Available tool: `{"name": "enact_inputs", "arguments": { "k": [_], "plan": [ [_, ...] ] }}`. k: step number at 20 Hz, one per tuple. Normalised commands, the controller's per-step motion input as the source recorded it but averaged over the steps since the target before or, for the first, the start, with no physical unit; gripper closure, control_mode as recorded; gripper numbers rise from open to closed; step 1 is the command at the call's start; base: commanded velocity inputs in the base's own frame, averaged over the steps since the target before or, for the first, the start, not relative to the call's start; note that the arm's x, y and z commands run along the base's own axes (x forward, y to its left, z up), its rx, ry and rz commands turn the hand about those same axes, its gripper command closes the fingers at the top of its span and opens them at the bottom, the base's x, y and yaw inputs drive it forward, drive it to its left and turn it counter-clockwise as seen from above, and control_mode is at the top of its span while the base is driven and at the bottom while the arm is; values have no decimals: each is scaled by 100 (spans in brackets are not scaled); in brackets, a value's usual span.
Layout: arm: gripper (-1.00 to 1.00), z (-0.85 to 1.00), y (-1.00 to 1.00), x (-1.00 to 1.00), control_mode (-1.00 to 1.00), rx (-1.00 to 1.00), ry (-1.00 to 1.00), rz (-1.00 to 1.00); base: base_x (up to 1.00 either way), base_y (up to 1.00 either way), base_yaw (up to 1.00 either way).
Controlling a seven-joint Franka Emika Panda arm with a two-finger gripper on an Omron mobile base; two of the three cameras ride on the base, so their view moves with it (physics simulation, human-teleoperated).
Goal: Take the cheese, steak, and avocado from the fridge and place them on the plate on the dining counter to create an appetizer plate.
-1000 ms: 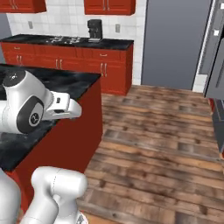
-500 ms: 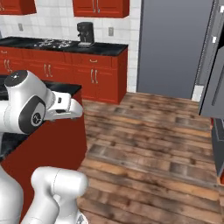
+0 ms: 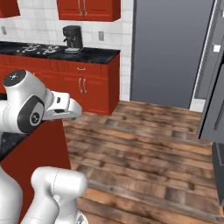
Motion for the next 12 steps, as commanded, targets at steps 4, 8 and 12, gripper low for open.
{"name": "enact_inputs", "arguments": {
  "k": [4, 8, 12],
  "plan": [
    [-100, 0, 0, 0, 100, 0, 0, 0, 100, -15, -22],
    [-100, 0, 0, 0, 100, 0, 0, 0, 100, -10, -30],
    [-100, 0, 0, 0, 100, 0, 0, 0, 100, -4, -38]
  ]
}}
